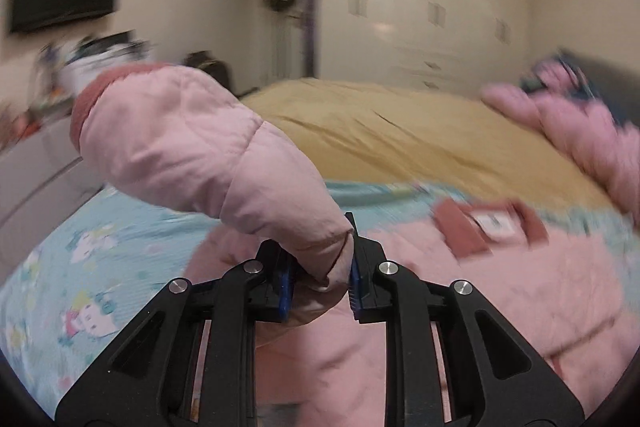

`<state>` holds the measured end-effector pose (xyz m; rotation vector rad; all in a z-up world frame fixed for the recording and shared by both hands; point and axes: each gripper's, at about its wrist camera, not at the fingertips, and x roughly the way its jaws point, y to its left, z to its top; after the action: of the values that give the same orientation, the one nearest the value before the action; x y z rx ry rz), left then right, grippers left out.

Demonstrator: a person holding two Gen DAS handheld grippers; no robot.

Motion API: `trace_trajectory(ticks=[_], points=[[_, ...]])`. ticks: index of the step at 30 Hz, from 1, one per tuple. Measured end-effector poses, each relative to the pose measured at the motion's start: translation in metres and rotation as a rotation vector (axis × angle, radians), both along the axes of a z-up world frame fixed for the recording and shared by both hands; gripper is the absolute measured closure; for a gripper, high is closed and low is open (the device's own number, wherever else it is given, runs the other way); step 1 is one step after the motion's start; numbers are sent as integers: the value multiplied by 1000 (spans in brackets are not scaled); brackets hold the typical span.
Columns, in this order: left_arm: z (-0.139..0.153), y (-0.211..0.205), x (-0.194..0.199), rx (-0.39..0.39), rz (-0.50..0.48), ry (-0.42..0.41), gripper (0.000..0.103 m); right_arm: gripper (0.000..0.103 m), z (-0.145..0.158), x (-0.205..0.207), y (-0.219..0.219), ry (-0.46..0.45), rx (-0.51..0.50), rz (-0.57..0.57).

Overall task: Fold large clothes
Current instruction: 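Grasp the sleeve cuff with the left tool and lift it, then lay the sleeve across the jacket front and open the left tool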

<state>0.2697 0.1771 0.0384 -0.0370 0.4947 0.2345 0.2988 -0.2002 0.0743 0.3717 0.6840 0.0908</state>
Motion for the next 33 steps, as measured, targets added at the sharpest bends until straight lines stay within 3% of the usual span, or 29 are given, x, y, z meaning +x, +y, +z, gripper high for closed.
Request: trace_trajectory(ticks=[6,9,16,24,29,31,33], points=[[-38,-63,20,132,-184,129,90,4,-19,-6,-39,59,128,-105],[-59,-77,31,171,-215,193,90,4,-31,-10,-52,91,174,-122],[-80,-108,29,267,-286,252,90,4,-47,-16,-69,108,199,-92],[-108,-155,21,514,-346,322,83,4,-83,-26,-87,163,251,-24],[-112,-160,14,495,-360,335,83,4,-93,-30,-91,175,253,3],[-105,-151,12,399,-362,323,78,4,-96,-30,-89,179,258,13],[-98,-141,9,296,-386,312,62,4,-96,-29,-86,182,276,32]])
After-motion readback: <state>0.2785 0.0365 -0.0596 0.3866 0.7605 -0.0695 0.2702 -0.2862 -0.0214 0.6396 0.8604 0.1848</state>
